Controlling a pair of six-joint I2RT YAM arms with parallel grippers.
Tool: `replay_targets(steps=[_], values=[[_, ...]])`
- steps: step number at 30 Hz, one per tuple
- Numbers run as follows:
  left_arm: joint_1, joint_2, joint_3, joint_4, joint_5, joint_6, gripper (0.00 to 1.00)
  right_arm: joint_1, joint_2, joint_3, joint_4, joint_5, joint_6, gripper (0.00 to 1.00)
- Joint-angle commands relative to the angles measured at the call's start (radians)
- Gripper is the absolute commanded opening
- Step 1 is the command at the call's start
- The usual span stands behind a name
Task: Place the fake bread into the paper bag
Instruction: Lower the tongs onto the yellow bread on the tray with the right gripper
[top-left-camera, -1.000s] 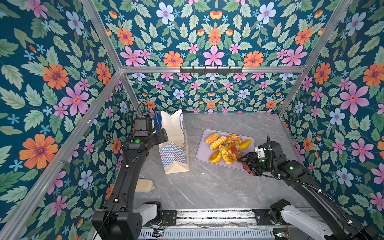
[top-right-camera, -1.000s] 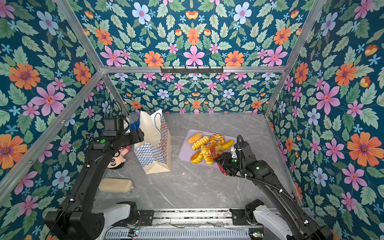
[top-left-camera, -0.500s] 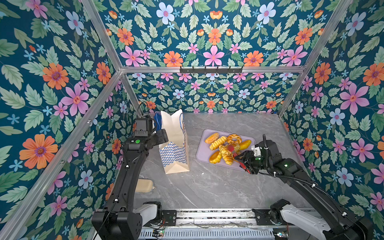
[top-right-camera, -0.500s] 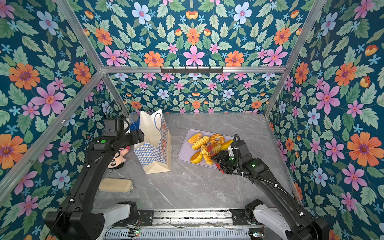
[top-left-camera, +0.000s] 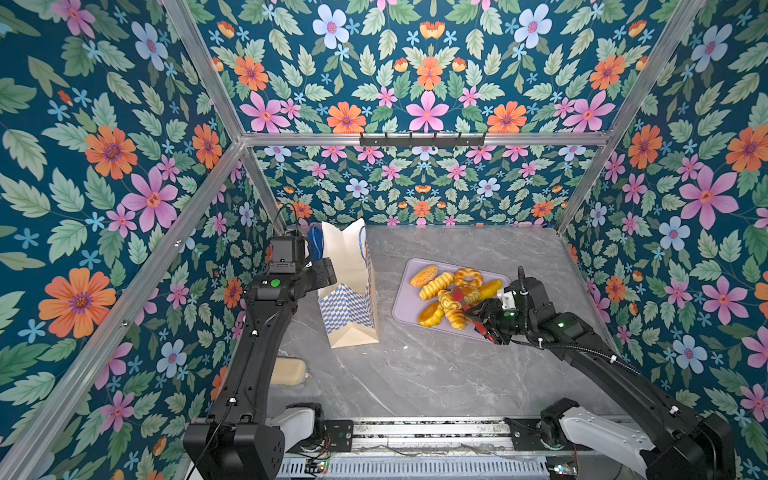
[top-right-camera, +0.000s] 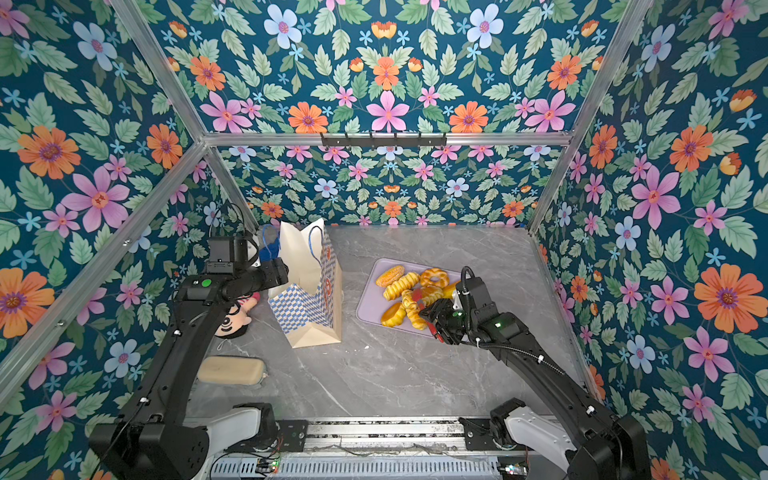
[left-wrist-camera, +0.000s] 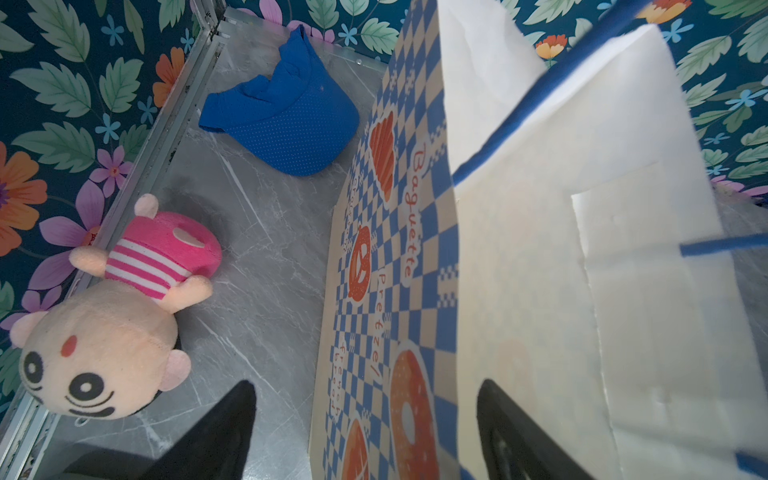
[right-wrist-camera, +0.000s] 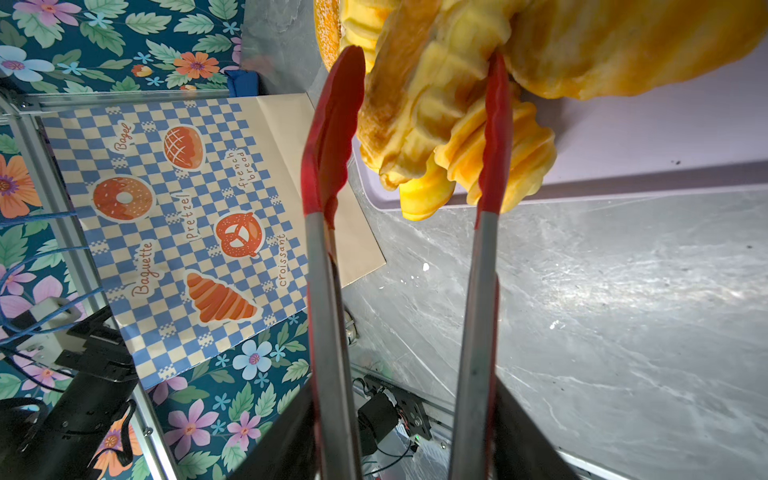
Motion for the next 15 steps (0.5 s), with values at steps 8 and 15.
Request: replay_targets(steps=[8,15], values=[[0.000,-0.006,0.021,-0.012,-0.025,0.003,0.93,0.001,-0.010,0.001,0.031,0.044,-0.007,0.43],[0.000,-0.012,0.053,-0.027,-0.044,-0.004,0.97,0.001,-0.073,0.029,-0.046,0.088,-0.039,0.33]])
